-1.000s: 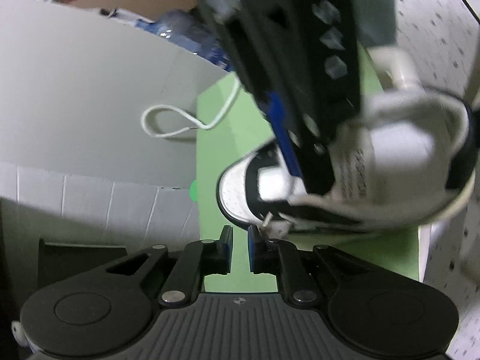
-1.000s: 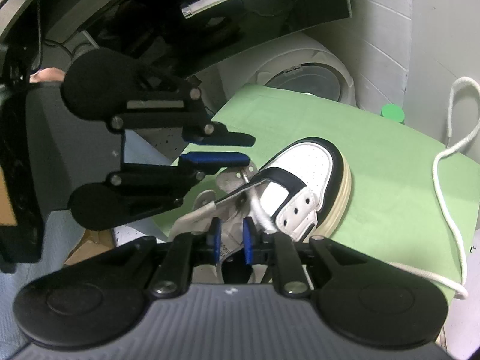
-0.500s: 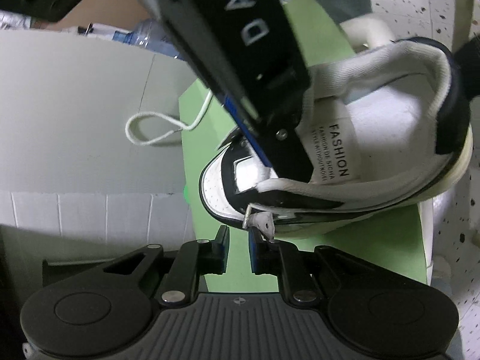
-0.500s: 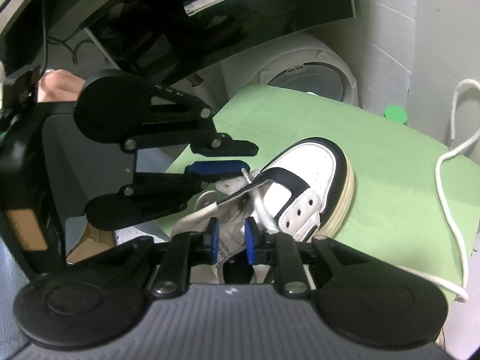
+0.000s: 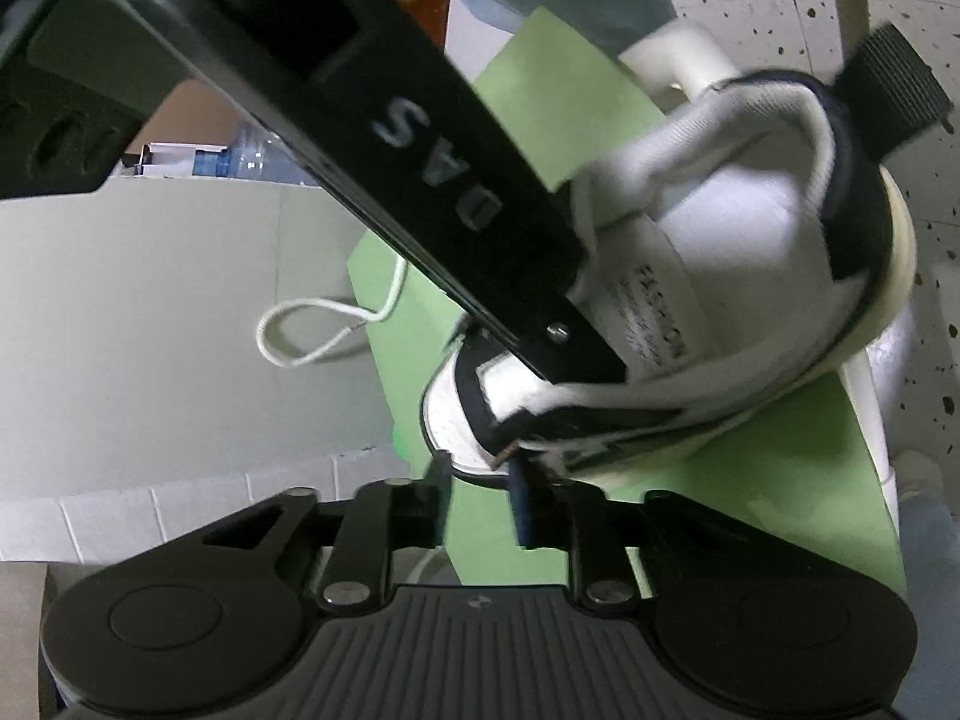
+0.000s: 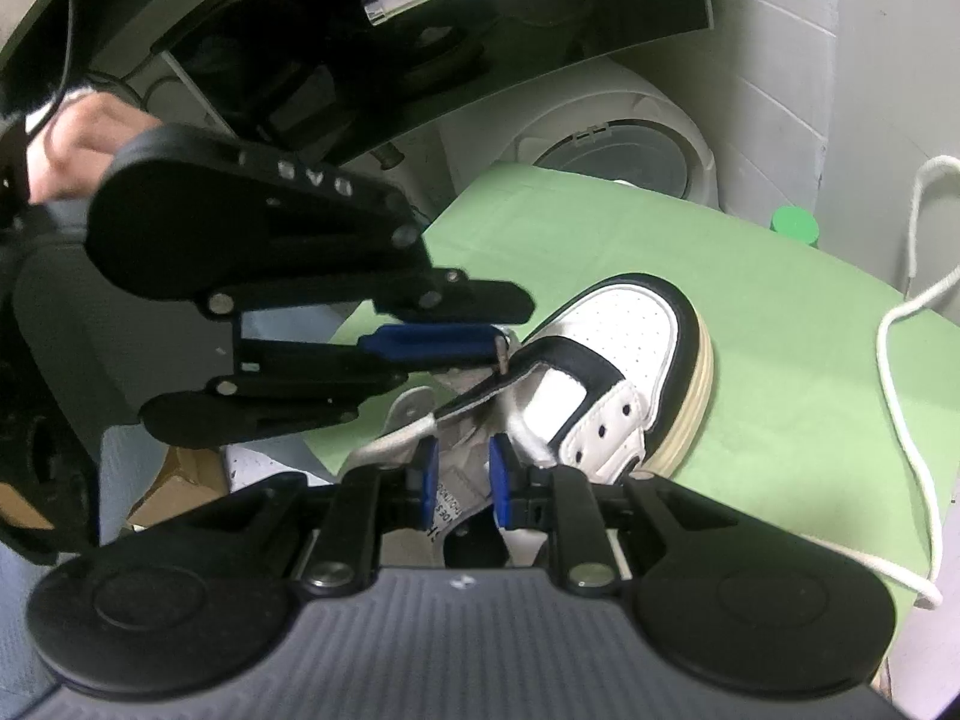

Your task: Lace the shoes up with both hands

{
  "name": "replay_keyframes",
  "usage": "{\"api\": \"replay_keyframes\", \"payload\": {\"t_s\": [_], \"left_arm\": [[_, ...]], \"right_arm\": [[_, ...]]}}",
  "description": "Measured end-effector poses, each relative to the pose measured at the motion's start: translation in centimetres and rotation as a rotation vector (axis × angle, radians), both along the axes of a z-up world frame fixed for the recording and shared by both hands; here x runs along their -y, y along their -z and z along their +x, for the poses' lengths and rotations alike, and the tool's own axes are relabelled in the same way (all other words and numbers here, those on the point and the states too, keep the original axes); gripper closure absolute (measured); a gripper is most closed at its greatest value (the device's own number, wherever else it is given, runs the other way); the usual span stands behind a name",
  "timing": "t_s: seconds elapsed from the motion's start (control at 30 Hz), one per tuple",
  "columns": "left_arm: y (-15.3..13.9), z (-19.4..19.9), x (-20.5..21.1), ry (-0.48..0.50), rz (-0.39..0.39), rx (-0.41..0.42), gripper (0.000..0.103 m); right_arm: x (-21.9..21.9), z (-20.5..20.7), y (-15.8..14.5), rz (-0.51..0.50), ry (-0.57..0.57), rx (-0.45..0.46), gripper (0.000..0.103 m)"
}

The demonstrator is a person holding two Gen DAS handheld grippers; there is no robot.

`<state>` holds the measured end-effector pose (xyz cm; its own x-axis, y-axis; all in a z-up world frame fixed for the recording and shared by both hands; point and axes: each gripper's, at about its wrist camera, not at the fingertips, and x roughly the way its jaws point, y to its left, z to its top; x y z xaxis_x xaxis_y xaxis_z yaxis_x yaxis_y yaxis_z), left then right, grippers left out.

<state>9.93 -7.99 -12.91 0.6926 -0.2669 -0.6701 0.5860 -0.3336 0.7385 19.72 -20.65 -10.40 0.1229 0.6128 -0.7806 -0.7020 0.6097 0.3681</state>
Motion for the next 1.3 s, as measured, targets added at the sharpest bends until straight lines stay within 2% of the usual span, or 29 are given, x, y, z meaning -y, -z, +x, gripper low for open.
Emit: {"api": "replay_keyframes", "payload": {"t_s": [0.3,0.4,0.43,0.47,0.57,0.63,0.8,0.93,1.07,1.2,1.3], "left_arm": [[1.0,0.0,-0.7,0.119,0.128,0.052,0.083],[1.3,0.0,-1.1,0.171,0.174,0.063,0.091],[1.5,-0.1,-1.3,0.187,0.188,0.067,0.098],[1.7,-0.1,-1.4,0.203,0.203,0.071,0.101],[2.0,-0.1,-1.9,0.227,0.212,0.08,0.101],[1.6,0.3,-1.7,0.175,0.168,0.045,0.101],[-0.9,2.8,-0.9,-0.133,-0.077,-0.122,0.099],[-1.7,3.9,-1.0,-0.349,-0.26,-0.173,0.099],[-2.8,5.7,-1.7,-0.586,-0.448,-0.262,0.099],[-2.8,6.8,-3.4,-0.719,-0.555,-0.315,0.099],[-2.3,6.9,-2.4,-0.74,-0.571,-0.322,0.099]], "right_arm": [[0.2,0.1,0.0,0.006,-0.002,-0.004,0.082],[0.2,0.2,0.1,0.005,-0.001,-0.004,0.082],[0.2,0.2,0.1,0.005,-0.001,-0.004,0.082],[0.2,0.1,0.1,0.005,-0.001,-0.004,0.082],[0.2,0.2,0.2,0.004,0.0,-0.006,0.082],[0.2,0.2,0.2,0.004,0.0,-0.007,0.082],[-1.4,-1.2,0.1,0.008,0.057,-0.012,0.082],[-1.4,-1.1,0.1,0.01,0.063,-0.014,0.081],[-1.4,-1.0,0.2,0.015,0.071,-0.023,0.081],[-1.3,-0.9,0.4,0.017,0.074,-0.031,0.081],[-1.3,-0.8,0.4,0.019,0.077,-0.034,0.081]]}}
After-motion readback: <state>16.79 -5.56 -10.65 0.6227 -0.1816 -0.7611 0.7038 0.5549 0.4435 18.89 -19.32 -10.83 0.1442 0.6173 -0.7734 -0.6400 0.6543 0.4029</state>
